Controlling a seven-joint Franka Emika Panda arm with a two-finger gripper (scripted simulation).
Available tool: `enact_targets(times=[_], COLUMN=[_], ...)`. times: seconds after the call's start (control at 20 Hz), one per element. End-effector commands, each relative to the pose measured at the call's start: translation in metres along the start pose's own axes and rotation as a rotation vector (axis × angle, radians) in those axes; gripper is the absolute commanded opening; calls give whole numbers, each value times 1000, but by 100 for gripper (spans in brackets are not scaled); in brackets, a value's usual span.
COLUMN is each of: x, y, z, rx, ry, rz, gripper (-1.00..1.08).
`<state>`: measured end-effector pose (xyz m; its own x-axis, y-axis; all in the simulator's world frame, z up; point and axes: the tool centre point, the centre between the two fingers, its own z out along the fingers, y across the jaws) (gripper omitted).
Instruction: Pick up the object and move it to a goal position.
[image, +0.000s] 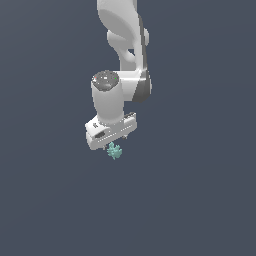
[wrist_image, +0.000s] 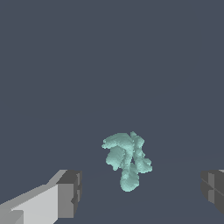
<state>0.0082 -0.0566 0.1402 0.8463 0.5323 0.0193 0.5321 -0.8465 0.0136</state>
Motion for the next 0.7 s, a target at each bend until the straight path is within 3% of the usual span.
enact_targets(times=[0.0, 0.65], x=[-2, -12], y=[1, 4], z=[6, 34], rx=[1, 13], ry=[-4, -15], rz=[-69, -369], gripper=[100, 100])
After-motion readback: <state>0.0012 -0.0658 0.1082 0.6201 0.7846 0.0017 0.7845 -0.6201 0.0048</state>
